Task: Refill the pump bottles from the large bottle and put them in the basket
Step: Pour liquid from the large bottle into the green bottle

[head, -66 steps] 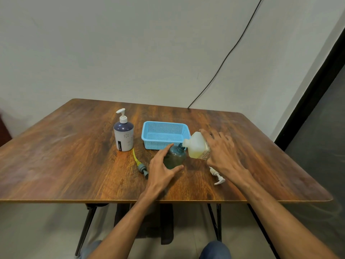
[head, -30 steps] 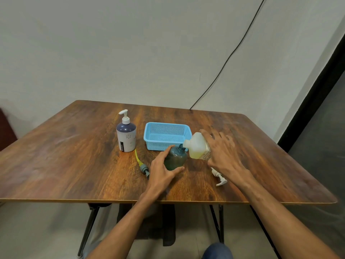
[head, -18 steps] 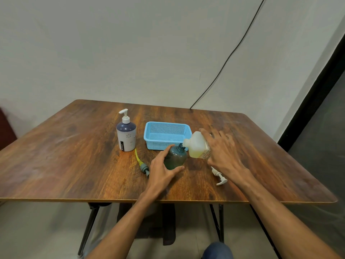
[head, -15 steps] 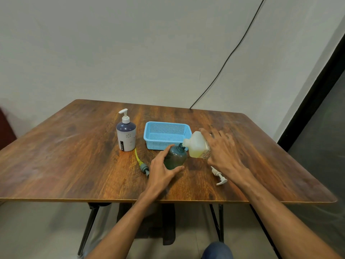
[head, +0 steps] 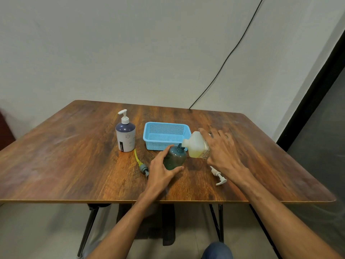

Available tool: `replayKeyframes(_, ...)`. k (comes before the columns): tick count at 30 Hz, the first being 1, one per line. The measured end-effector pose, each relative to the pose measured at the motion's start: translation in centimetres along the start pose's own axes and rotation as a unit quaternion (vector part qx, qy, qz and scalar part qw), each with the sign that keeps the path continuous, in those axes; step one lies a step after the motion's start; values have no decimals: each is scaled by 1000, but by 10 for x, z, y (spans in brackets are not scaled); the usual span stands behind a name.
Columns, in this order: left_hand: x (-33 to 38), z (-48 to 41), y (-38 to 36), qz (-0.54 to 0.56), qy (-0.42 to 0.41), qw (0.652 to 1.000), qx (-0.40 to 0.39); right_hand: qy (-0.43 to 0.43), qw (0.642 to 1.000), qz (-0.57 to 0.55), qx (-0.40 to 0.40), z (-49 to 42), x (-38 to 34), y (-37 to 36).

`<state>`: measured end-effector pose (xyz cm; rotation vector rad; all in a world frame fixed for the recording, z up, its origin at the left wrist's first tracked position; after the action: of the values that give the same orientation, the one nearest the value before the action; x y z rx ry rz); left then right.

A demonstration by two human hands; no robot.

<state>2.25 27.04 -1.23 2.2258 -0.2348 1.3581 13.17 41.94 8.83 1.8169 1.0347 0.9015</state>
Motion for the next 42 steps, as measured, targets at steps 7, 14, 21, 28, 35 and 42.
replayKeyframes(7, 0, 0, 0, 1, 0, 1000, -1, 0, 1000, 6, -1, 0, 0, 0)
replayKeyframes(14, 1, 0, 0, 2, -2, 1000, -3, 0, 1000, 0, 1, 2, 1, 0)
replayKeyframes(21, 2, 0, 0, 4, -4, 1000, -6, 1, 1000, 6, 5, 1, 1, 0)
replayKeyframes(28, 3, 1, 0, 7, -9, 1000, -9, 2, 1000, 11, 3, 0, -1, 1)
replayKeyframes(35, 2, 2, 1, 5, -2, 1000, -9, 1, 1000, 16, 6, 0, 0, -1)
replayKeyframes(42, 1, 1, 1, 2, -5, 1000, -6, 0, 1000, 14, 8, 0, 0, -1)
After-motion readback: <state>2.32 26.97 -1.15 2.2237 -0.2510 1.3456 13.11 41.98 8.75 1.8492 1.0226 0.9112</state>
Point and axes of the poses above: each hand's wrist, its own z-axis away from the middle knuckle, its own y-axis out of the back of the hand, x = y × z, the point moved 9 cm from there along -z, towards the middle knuckle, and after that the axes turned 2 degrees about y, right-handed, at the moved point
